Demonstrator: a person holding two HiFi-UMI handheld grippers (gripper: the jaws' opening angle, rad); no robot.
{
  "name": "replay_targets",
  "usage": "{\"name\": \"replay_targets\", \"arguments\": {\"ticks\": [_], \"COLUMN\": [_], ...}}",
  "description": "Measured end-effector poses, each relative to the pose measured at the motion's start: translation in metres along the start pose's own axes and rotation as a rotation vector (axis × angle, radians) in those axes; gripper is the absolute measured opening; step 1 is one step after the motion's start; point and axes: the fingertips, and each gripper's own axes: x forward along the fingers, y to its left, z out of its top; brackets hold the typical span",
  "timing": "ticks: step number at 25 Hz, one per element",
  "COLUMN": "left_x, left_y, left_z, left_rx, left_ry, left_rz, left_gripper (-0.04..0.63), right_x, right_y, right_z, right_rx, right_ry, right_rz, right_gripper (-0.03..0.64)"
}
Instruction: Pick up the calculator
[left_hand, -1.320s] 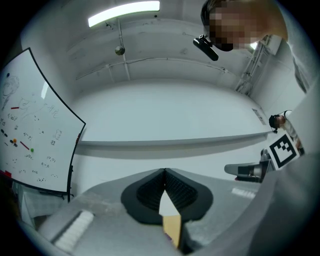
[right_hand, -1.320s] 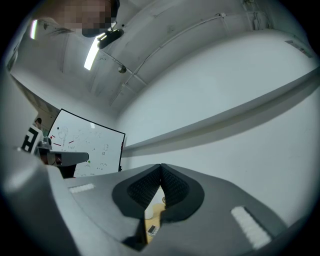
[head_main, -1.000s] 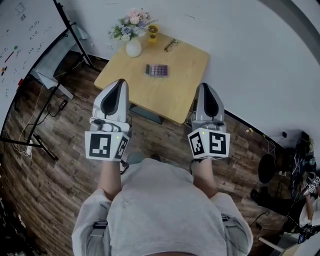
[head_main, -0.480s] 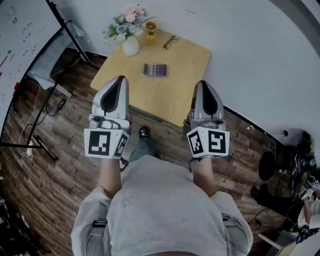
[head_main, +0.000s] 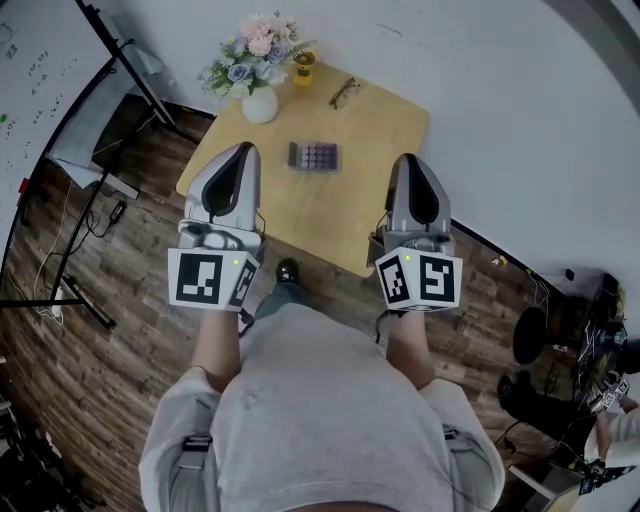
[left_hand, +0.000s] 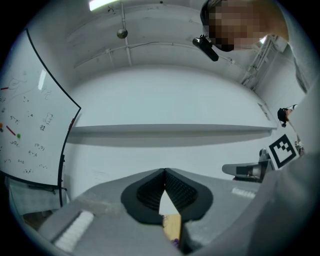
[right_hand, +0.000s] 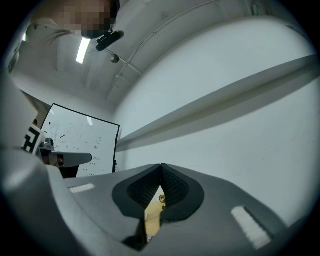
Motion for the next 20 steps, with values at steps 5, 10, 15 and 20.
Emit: {"name": "replay_targets", "arguments": {"ticks": [5,10,15,20], "left_x": [0.028,0.054,0.077,0.097], "left_y": [0.022,0.038,0.054,0.065], "left_z": [-0.01,-0.018,-0.031,-0.061], "left_rx": [-0.005,-0.003,-0.013,-0.02], "left_ry": [0.009,0.019,0.05,0.126], "left_rz": [-0.006,-0.023,-0.028,-0.045], "left_gripper": [0.005,0.005,0.005,0.005], "right_x": [0.034,0.063,0.089,0.116], "right_y": [-0.002,-0.006,-0.009,-0.011], "right_z": [-0.009,-0.013,-0.021,-0.044], "right_rx": [-0.004,-0.01,-0.007,0.02], "right_ry": [0.005,0.005,0.019,0.075], "right_rz": [-0.005,-0.018,-0.03,-0.029], "right_gripper": [0.002,0.002,0.002,0.002]}}
